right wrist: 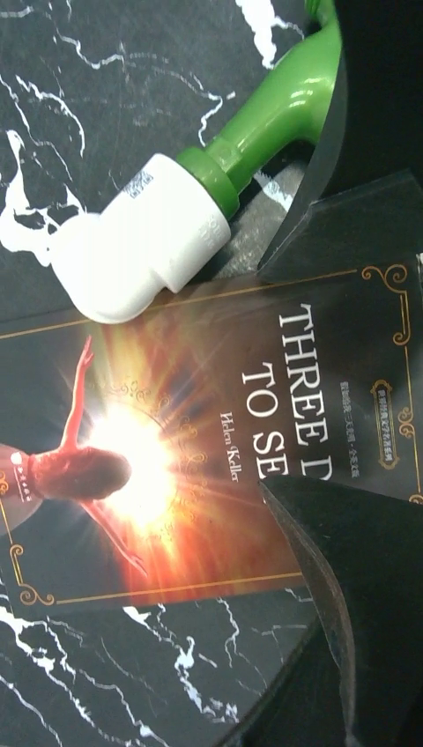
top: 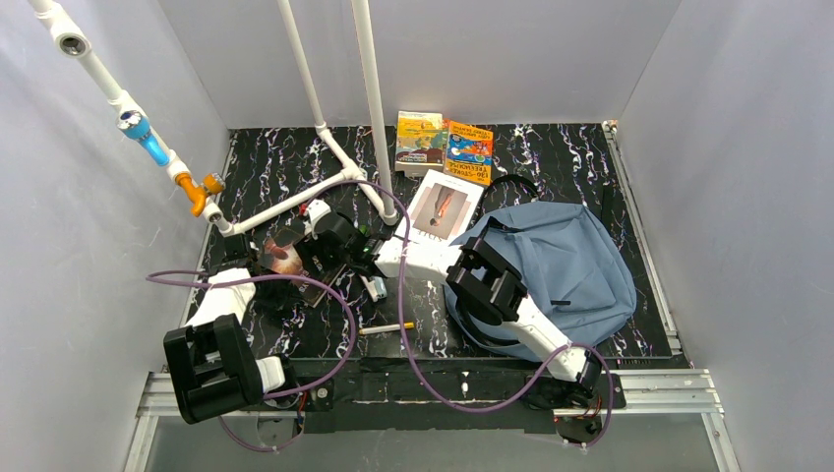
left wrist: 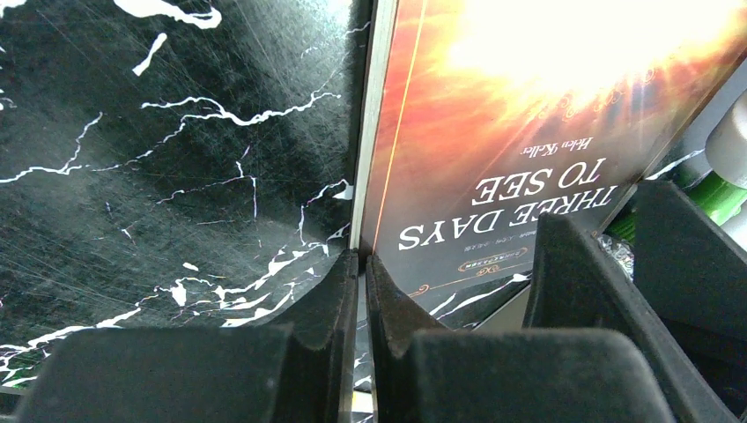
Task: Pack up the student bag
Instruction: Pick up the book from the center of the board.
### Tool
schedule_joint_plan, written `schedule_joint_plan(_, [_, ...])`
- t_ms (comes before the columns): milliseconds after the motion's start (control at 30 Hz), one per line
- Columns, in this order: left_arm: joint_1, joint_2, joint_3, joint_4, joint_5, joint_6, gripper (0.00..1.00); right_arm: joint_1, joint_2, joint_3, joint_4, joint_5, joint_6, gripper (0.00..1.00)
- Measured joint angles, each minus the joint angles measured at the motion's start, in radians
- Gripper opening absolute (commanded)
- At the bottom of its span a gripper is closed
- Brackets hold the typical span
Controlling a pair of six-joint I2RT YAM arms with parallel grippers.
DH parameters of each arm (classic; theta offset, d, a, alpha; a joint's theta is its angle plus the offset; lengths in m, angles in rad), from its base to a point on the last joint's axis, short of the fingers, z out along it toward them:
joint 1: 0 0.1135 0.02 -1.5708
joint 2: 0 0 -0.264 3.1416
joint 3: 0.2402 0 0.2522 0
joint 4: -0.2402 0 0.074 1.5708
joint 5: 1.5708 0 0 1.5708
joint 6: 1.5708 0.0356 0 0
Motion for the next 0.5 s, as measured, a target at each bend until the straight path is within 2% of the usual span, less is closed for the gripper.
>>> schedule_joint_plan(133, [0.000, -0.002, 0.000, 0.000, 0.000, 0.002, 0.04, 0.000, 0.016, 0.031, -0.029, 0.036, -0.026, 0.88])
schedule_joint_plan(233, [0.000, -0.003, 0.000, 0.000, 0.000, 0.003, 0.10, -0.006, 0.031, 0.041, -0.041, 0.034, -0.025, 0.85])
schedule_joint_plan(400, [0.000, -0.003, -0.002, -0.007, 0.007, 0.006, 0.43, -0.019, 0.034, 0.041, -0.040, -0.015, 0.021, 0.75])
schedule_joint_plan(467, [0.000, -0.003, -0.002, -0.010, 0.013, 0.000, 0.51, -0.027, 0.018, 0.005, -0.005, -0.043, 0.056, 0.69])
schedule_joint_plan(500, [0.000, -0.003, -0.002, -0.011, 0.016, 0.001, 0.53, -0.031, 0.003, -0.029, 0.019, -0.064, 0.079, 0.66])
